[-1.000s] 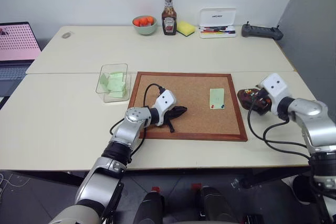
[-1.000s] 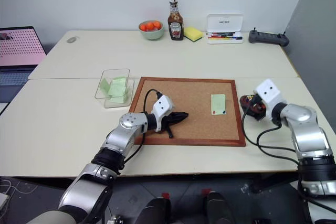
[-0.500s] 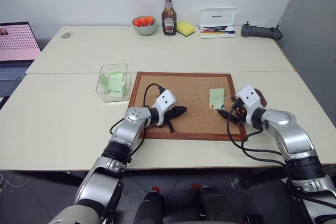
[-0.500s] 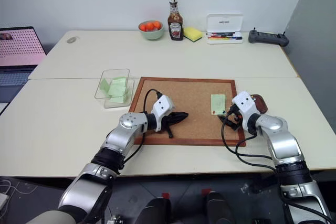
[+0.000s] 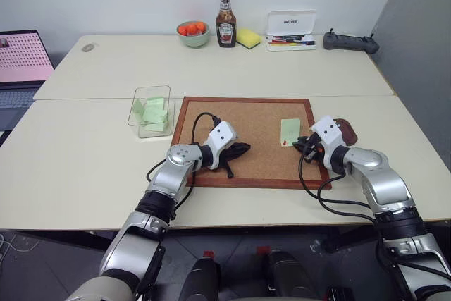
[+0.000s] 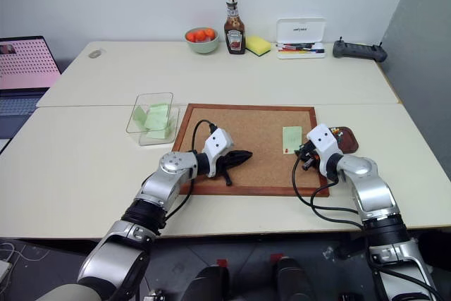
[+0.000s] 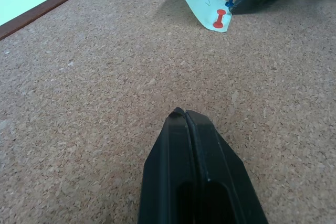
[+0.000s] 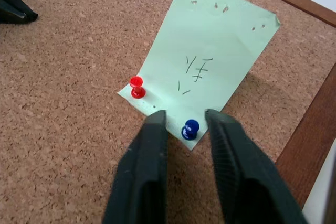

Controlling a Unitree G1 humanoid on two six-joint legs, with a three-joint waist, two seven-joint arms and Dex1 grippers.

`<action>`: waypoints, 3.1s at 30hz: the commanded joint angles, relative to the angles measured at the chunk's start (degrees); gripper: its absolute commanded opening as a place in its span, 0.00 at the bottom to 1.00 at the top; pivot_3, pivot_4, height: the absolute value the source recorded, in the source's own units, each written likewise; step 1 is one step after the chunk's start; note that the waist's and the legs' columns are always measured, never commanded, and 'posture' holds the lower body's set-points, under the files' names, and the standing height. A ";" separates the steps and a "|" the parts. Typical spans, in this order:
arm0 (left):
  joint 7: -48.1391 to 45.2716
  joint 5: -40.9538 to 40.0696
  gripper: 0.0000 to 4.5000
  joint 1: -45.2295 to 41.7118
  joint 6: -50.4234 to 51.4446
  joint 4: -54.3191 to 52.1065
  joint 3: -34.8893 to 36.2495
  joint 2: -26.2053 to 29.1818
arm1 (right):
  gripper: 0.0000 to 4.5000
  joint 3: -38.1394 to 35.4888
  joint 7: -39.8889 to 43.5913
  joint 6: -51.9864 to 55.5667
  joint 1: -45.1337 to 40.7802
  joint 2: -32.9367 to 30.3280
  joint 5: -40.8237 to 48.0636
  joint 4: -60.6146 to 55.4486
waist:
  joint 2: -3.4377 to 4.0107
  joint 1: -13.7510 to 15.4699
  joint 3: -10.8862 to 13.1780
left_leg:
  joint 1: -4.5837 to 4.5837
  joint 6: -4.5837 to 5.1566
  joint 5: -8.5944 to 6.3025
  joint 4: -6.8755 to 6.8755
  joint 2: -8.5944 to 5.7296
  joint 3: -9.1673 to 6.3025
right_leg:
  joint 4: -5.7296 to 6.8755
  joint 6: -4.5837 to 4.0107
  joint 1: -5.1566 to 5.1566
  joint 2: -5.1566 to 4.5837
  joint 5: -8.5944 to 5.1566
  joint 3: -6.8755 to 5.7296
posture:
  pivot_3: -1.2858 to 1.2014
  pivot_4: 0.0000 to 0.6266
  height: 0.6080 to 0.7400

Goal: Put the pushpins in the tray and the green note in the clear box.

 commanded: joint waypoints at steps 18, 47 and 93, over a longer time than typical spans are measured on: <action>-0.84 2.02 0.00 2.48 2.24 0.41 -1.77 0.92 | 0.01 -3.98 2.40 1.25 -1.14 -2.60 4.25 -7.82 | 0.00 0.00 0.00 | -0.03 0.00 0.00 -0.02 0.00 0.00 | -0.01 0.00 -0.03 0.00 0.00 0.01 | 0.52 0.24 1.00; -0.77 2.32 0.00 2.37 1.86 1.01 -2.02 0.75 | 0.19 -2.89 -5.06 -10.53 -1.81 -12.95 -9.19 9.60 | 0.00 -0.06 0.00 | 0.00 0.00 0.00 -0.01 -0.01 0.09 | -0.02 0.00 -0.02 -0.01 0.00 0.06 | 0.52 0.24 1.00; -0.62 2.73 0.00 1.81 0.72 2.72 -2.06 0.66 | 0.99 -7.45 3.46 3.12 8.41 -9.02 7.34 -13.91 | 0.01 0.13 -0.01 | -0.01 0.00 0.00 0.00 0.00 -0.01 | -0.02 0.00 0.01 -0.01 0.00 -0.01 | 0.52 0.24 1.00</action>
